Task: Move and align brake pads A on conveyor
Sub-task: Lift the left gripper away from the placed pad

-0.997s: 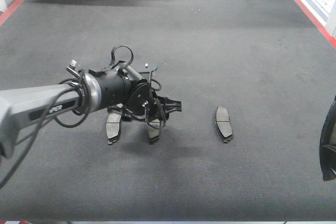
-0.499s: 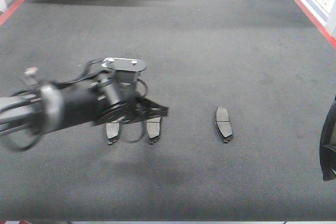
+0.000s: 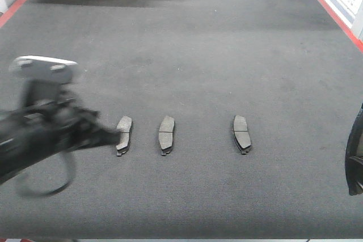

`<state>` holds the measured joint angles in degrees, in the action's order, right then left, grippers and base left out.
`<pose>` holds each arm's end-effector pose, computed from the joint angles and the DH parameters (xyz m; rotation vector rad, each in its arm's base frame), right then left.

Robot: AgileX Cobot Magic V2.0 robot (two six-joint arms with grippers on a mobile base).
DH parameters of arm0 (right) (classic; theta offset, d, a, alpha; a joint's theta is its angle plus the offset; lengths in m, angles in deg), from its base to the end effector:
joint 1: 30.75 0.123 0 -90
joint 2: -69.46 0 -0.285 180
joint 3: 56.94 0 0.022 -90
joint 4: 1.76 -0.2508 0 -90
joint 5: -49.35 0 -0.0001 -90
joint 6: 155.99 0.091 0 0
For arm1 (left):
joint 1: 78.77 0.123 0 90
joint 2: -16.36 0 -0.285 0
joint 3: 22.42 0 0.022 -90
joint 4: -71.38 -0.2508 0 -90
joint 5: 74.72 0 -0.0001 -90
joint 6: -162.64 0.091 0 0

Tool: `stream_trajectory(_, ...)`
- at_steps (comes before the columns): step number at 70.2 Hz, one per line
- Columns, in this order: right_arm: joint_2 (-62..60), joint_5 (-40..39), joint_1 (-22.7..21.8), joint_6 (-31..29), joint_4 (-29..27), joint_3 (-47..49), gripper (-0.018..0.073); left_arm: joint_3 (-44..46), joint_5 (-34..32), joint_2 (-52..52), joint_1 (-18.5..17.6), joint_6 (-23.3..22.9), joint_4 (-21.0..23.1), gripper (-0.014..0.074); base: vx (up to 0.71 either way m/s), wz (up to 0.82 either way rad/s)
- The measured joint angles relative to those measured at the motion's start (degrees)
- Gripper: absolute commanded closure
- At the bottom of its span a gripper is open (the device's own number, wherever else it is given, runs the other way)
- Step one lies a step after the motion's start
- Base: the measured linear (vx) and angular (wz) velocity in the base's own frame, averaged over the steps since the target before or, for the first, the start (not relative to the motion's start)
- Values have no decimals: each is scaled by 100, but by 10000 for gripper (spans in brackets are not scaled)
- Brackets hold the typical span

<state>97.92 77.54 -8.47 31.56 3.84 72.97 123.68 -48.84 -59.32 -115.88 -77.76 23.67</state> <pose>0.0737 0.0257 0.3041 -0.2875 1.8464 0.2579 0.2102 -0.1221 0.2832 0.2305 2.1793 -0.1529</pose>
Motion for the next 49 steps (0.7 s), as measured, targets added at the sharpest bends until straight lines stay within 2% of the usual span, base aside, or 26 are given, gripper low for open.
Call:
stream_trajectory(20, 0, 0, 0, 0, 0, 0, 562, -1222, 11, 2257, 0, 0, -38, 604, 0, 0)
stream_trajectory(30, 0, 0, 0, 0, 0, 0, 562, -1737, 15, 3390, 0, 0, -230, 604, 0, 0)
stream_trajectory(49, 0, 0, 0, 0, 0, 0, 562, -2252, 61, 4899, 0, 5, -298, 604, 0, 0)
